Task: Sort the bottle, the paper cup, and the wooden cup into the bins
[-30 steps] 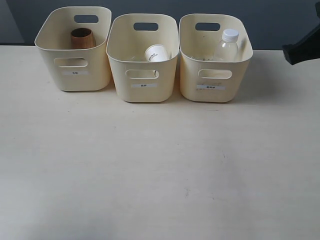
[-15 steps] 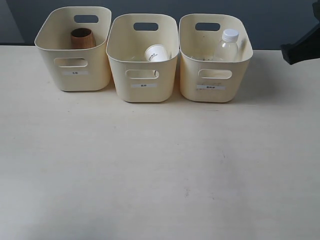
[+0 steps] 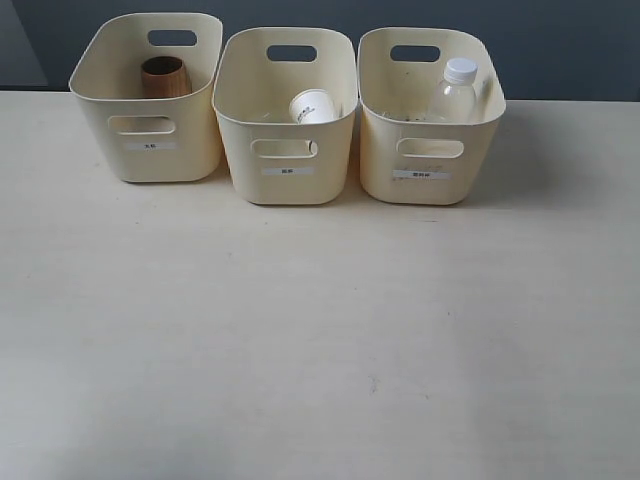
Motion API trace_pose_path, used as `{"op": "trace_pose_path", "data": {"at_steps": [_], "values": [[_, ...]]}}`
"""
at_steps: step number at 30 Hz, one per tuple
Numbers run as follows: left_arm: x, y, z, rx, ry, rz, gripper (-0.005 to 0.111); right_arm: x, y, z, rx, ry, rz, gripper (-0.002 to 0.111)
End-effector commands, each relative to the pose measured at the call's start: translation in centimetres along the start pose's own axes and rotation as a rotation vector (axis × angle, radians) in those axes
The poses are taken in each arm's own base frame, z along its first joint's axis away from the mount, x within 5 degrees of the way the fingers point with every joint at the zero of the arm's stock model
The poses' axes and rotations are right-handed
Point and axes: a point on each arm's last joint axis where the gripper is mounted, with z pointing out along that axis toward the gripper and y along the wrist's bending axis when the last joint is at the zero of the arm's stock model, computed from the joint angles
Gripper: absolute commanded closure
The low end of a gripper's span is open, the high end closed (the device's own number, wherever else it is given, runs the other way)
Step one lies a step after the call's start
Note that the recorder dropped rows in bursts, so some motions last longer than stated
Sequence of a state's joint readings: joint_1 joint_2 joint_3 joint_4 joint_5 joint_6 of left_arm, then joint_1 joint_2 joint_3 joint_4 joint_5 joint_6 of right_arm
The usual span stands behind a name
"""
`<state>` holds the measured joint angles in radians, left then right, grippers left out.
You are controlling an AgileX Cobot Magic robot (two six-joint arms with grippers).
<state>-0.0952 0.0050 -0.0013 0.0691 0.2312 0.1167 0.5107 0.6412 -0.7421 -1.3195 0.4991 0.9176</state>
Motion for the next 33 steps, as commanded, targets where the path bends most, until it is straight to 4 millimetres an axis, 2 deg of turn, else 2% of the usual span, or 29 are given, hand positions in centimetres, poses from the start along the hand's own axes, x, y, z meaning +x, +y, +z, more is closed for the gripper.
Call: {"op": "trace_pose_path", "data": {"at_steps": [1, 11, 28, 30, 33], "values": [[0.0, 0.0, 0.0, 0.006, -0.011, -0.001, 0.107, -0.1, -1.6, -1.0, 0.084, -0.019, 0.016, 0.109], [0.0, 0.0, 0.0, 0.006, -0.011, -0.001, 0.107, 0.1, -4.5, -3.2, 0.309, -0.012, 0.025, 0.109], [0.0, 0.0, 0.0, 0.006, -0.011, -0.001, 0.107, 0.2, -4.6, -3.2, 0.323, -0.006, 0.024, 0.109], [0.0, 0.0, 0.0, 0.006, -0.011, -0.001, 0.107, 0.4, -4.4, -3.2, 0.304, 0.008, 0.082, 0.109], [0.0, 0.0, 0.0, 0.006, -0.011, -0.001, 0.107, 1.4, -3.7, -3.0, 0.24, 0.095, 0.348, 0.109]]}}
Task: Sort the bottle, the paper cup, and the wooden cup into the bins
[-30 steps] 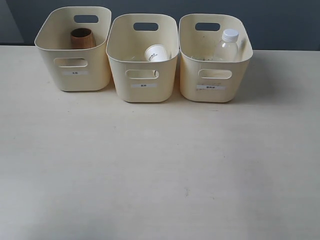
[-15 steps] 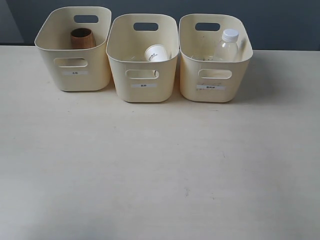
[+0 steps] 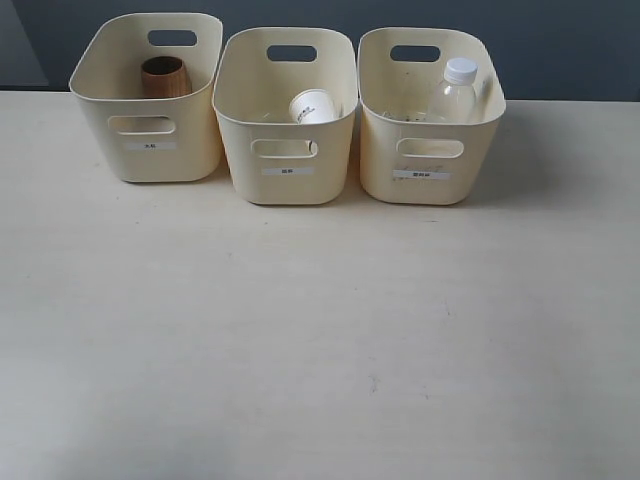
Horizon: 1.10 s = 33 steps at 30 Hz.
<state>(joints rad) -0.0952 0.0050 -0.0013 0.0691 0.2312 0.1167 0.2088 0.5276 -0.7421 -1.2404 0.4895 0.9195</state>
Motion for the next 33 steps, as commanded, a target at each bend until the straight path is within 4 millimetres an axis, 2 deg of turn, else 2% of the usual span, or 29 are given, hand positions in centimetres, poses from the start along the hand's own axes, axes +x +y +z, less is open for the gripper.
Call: {"op": "trace_pose_path", "data": {"at_steps": [1, 6, 12, 18, 25, 33], "values": [[0.0, 0.0, 0.0, 0.006, -0.011, -0.001, 0.107, 1.5, 0.7, -0.3, -0.062, 0.172, 0.321, 0.109], [0.0, 0.0, 0.0, 0.006, -0.011, -0.001, 0.107, 4.1, 2.2, -0.9, -0.138, 0.322, 0.543, 0.109], [0.0, 0.0, 0.0, 0.006, -0.011, -0.001, 0.107, 10.1, 4.5, -3.2, -0.21, 0.551, 0.806, 0.109], [0.0, 0.0, 0.0, 0.006, -0.011, -0.001, 0.107, 14.2, 5.3, -5.0, -0.215, 0.643, 0.874, 0.109], [0.0, 0.0, 0.0, 0.006, -0.011, -0.001, 0.107, 16.2, 5.2, -6.6, -0.233, 0.624, 0.923, 0.109], [0.0, 0.0, 0.0, 0.006, -0.009, -0.001, 0.107, 16.0, 4.6, -8.0, -0.258, 0.562, 0.971, 0.109]]}}
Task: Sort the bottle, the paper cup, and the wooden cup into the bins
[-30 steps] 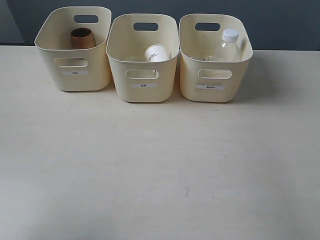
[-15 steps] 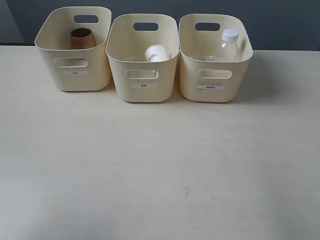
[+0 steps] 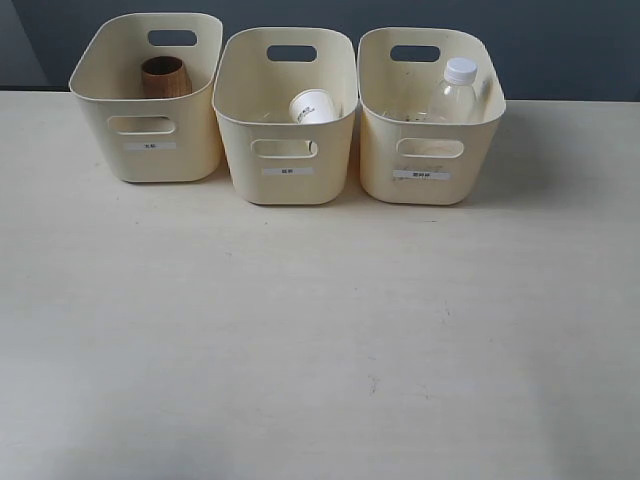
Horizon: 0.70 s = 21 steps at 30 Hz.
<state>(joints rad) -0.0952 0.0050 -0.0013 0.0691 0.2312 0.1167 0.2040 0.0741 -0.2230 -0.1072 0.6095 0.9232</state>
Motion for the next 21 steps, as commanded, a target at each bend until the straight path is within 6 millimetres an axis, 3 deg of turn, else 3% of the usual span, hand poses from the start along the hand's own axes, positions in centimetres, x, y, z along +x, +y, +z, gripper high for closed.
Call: {"op": "trace_pose_path", "data": {"at_steps": [1, 10, 18, 21], "values": [[0.0, 0.0, 0.0, 0.006, -0.009, -0.001, 0.107, 0.1, -0.1, -0.6, -0.037, -0.033, 0.012, 0.109], [0.0, 0.0, 0.0, 0.006, -0.012, -0.001, 0.107, 0.4, -0.5, -0.5, -0.035, -0.032, 0.01, 0.109], [0.0, 0.0, 0.0, 0.006, -0.012, -0.001, 0.107, 3.4, -4.0, 1.9, 0.128, 0.024, 0.034, 0.109], [0.0, 0.0, 0.0, 0.006, -0.012, -0.001, 0.107, 3.1, -3.8, 2.1, 0.095, -0.038, 0.041, 0.109]]}}
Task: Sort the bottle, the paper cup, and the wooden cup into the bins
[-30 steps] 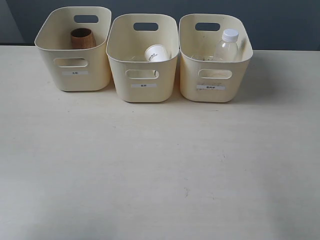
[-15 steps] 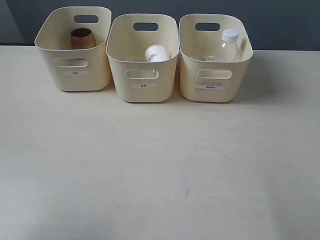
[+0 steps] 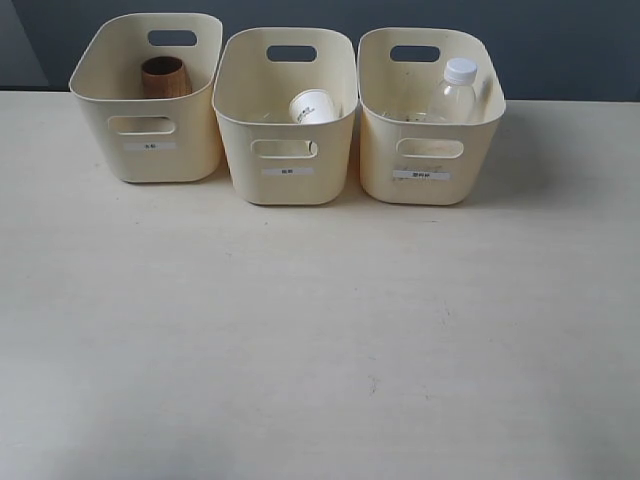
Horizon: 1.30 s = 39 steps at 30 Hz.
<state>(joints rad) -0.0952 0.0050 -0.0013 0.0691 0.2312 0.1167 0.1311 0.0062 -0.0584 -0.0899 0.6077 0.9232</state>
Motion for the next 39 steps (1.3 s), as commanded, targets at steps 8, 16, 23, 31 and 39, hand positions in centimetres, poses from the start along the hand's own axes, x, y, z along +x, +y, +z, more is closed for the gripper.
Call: {"op": "trace_pose_path", "data": {"at_steps": [8, 16, 23, 31, 39], "values": [[0.0, 0.0, 0.0, 0.006, -0.012, -0.001, 0.107, 0.1, -0.4, 0.5, -0.003, -0.059, 0.016, 0.109], [0.0, 0.0, 0.0, 0.006, -0.012, -0.001, 0.107, -0.1, -0.7, 0.4, 0.05, -0.113, 0.06, 0.109], [0.0, 0.0, 0.0, 0.006, -0.012, -0.001, 0.107, -0.1, -0.7, 0.4, 0.051, -0.111, 0.06, 0.109], [0.0, 0.0, 0.0, 0.006, -0.012, -0.001, 0.107, -1.4, -0.3, 0.2, 0.029, -0.247, -0.115, 0.109], [0.0, 0.0, 0.0, 0.006, -0.01, -0.001, 0.107, -3.3, 2.1, -0.8, -0.026, -0.572, -0.892, 0.109]]}}
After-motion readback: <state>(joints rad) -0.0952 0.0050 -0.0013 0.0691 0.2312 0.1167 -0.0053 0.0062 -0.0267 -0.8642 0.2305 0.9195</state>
